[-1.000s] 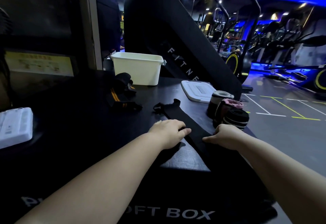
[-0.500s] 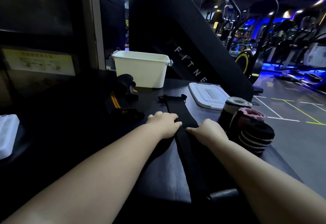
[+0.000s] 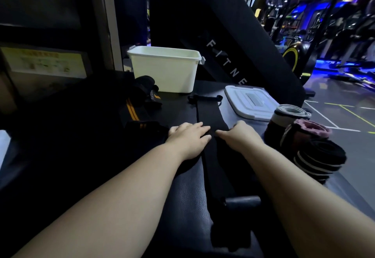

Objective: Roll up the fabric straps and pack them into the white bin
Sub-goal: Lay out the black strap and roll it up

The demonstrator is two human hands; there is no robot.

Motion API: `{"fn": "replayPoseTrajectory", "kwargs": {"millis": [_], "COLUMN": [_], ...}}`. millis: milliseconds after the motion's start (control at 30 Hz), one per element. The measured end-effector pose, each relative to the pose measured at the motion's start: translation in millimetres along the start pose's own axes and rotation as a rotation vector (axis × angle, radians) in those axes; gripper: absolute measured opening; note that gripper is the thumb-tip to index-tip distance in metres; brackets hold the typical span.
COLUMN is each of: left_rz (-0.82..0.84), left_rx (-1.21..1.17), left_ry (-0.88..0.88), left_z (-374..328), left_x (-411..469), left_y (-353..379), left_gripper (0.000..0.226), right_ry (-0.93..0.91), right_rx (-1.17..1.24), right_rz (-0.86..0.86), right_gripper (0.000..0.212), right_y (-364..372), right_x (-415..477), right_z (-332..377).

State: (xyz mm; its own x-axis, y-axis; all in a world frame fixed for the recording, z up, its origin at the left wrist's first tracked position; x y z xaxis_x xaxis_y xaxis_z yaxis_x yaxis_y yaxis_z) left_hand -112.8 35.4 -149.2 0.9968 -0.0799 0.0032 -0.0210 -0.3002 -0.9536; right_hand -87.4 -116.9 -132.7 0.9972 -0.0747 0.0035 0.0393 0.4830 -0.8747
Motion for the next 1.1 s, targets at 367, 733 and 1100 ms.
{"fn": "replayPoseTrajectory", "kwargs": {"millis": [367,733,1100], "left_rz": [0.021,-0.024,-0.114], "left_rx": [-0.169,-0.427,-0.555], "left_ry": [0.082,0.209,0.267], "left_z": [-8,-17,-36], "left_x": [-35,-103,-174], "left_y": [-1,14,5], "left_gripper": [0.044,0.030,0.018], "right_ry": [-0.307,-0.546,-0.634], "right_rx": [0.308,0.486,0.399], "right_rz": [0.237,0.248,-0.087], "right_gripper": [0.018,0.022,0.026], "right_y": [-34,-31,-28], "right_x": [-75,-153,-188], "right_z": [-57,-76,-76]}}
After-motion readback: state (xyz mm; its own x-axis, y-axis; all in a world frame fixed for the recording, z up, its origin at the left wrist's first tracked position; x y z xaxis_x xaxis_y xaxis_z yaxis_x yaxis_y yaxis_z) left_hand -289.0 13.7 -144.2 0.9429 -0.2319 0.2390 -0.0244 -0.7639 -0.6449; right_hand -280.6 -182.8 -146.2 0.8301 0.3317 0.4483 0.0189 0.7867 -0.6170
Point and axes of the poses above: each hand's wrist, its own x-axis towards the middle knuckle, its own y-axis out of the palm, z = x × y, the point moved 2 cm from there along x, towards the middle knuckle, and after that the axes turned 3 degrees about -y, right-handed, at the moved point
